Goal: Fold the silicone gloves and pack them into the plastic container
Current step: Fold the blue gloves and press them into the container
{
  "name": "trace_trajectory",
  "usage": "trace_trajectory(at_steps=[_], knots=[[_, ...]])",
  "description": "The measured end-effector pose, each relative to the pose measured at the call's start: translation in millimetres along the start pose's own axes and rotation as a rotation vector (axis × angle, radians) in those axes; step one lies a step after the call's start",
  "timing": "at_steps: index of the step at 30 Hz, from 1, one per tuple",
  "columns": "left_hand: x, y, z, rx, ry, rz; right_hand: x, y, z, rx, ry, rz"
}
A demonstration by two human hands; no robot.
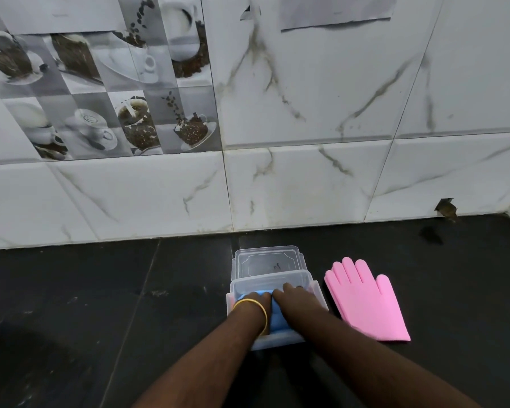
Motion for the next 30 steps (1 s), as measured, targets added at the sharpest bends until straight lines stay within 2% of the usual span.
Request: trace_trajectory(at_steps=[6, 12, 17, 22, 24, 27, 30], knots=[[-4, -7, 7, -0.021, 0.045, -0.1, -3, 1, 5, 0.026, 0.027, -0.029], [-7, -7, 10, -0.042, 0.031, -0.099, -2, -3, 12, 0.011, 0.005, -0.03], [-11, -12, 16, -0.011, 0.015, -0.133, -7, -9, 16, -0.019, -0.079, -0.06], [-27, -34, 19, 0.07, -0.044, -0.209, -37, -41, 28, -0.229, -0.139, -0.371], [-45, -51, 19, 0.012, -0.041, -0.215, -61, -60, 38, -0.378, -0.109, -0.512], [-86, -77, 18, -0.184, 0.034, -0.127, -111, -78, 56, -0.58, -0.023, -0.705], [-136, -79, 15, -0.274, 0.145, -0.041, -166, -66, 72, -0.67, 0.205, -0.857]])
Point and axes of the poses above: each hand's wrist, its own z-axis away from the middle knuckle, its own y-axis out of the palm, x = y × z, the point moved 7 cm from there along -z, towards the middle knuckle, and after that the axes turned 7 degrees about z, right-handed, at the moved point
